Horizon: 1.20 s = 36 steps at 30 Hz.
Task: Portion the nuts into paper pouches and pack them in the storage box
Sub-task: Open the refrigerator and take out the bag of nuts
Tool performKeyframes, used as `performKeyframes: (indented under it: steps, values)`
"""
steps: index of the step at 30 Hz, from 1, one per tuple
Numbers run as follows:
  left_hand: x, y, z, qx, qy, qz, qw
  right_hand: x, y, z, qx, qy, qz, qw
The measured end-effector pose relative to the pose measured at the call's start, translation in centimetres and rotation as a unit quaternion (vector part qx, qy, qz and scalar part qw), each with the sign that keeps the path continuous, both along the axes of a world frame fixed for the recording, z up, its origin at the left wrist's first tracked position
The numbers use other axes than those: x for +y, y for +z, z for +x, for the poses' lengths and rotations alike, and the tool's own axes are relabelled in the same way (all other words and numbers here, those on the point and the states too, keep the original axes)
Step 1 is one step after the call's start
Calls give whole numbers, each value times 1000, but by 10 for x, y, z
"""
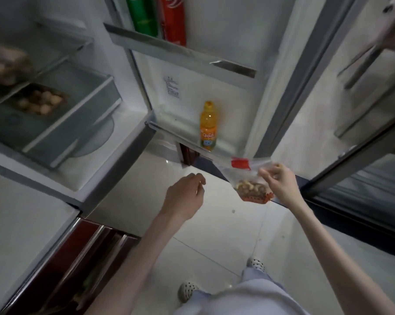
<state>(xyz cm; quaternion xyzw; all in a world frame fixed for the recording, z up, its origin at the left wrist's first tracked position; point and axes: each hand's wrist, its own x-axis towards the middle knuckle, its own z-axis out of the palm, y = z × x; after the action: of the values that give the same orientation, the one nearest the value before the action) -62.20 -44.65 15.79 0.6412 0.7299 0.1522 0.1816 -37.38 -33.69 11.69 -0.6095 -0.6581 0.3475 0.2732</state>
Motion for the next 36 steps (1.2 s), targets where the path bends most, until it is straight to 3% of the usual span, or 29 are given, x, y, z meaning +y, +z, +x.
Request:
performKeyframes:
  steps: [4,7,15,25,31,36]
  values:
    - [56,35,85,57,-120,133,982,39,6,42,20,28,11,999]
    - [95,53,138,66,-136,184,971,70,15,68,11,50,47,998]
    - [150,63,200,67,-32,183,980,154,38,86,-58,215,133,966]
    - [124,76,203,62,113,221,967,141,37,78,-91,290,253,918]
    - [85,81,196,75,207,224,950,95,48,47,-124,438,288,842]
    - [28,75,168,65,326,231,914,44,56,2,-109,536,302,781]
